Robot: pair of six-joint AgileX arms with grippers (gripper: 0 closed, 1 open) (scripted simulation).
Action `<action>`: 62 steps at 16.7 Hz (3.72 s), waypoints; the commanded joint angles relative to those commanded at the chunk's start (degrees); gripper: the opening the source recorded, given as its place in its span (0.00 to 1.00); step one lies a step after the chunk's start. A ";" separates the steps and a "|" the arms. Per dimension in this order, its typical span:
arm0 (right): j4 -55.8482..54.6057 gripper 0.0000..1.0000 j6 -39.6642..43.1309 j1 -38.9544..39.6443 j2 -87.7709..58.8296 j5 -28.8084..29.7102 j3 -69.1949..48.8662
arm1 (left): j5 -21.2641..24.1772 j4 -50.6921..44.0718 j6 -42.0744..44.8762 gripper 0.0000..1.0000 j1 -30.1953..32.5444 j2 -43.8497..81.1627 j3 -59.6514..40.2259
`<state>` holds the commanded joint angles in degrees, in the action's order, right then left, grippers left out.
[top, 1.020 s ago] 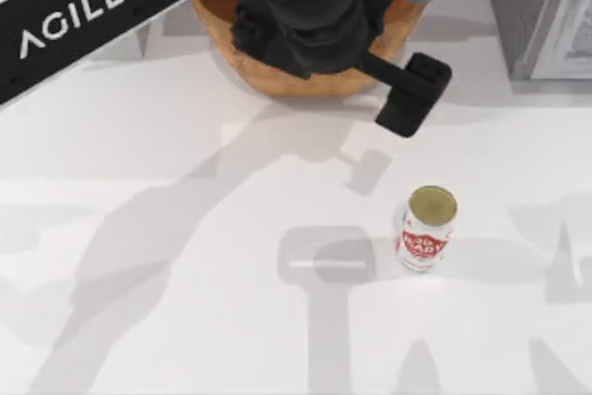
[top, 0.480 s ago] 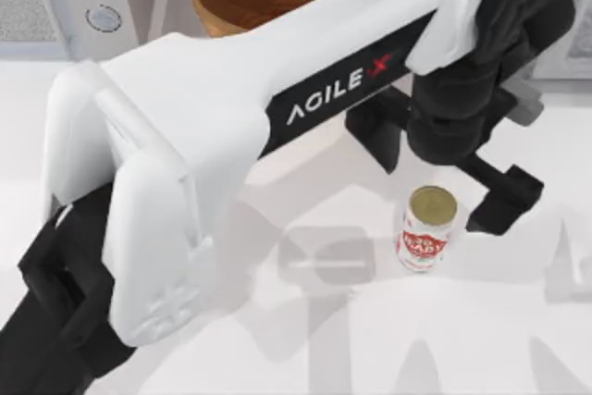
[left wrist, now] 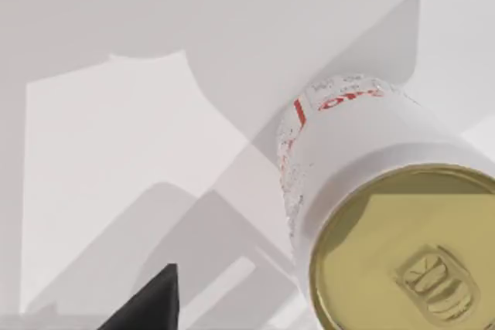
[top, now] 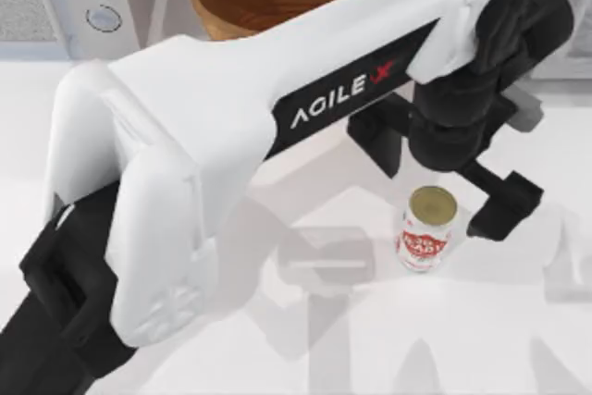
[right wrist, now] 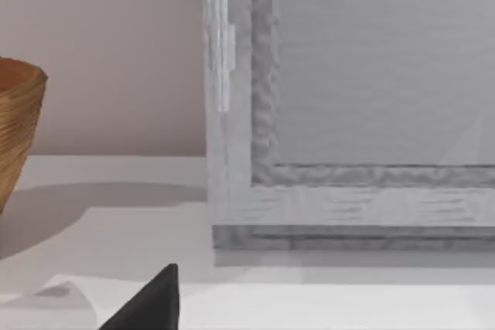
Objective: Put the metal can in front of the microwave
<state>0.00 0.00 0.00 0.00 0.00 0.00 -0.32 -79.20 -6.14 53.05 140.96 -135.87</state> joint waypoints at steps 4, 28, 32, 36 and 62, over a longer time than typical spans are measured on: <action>0.00 1.00 0.00 0.00 0.00 0.00 0.00 | 0.00 7.17 0.01 1.00 -0.01 0.26 6.87; 0.00 1.00 0.00 0.00 0.00 0.00 0.00 | 0.01 10.81 -0.02 0.00 0.02 0.50 10.28; 0.00 1.00 0.00 0.00 0.00 0.00 0.00 | 0.01 10.81 -0.02 0.00 0.02 0.50 10.28; 0.00 1.00 0.00 0.00 0.00 0.00 0.00 | 0.03 8.58 0.02 0.00 0.00 0.48 7.94; 0.00 1.00 0.00 0.00 0.00 0.00 0.00 | -3.09 2.89 14.06 0.00 -55.72 -9.99 27.02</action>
<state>0.00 0.00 0.00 0.00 0.00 0.00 -3.41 -76.31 7.92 -2.67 130.98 -108.85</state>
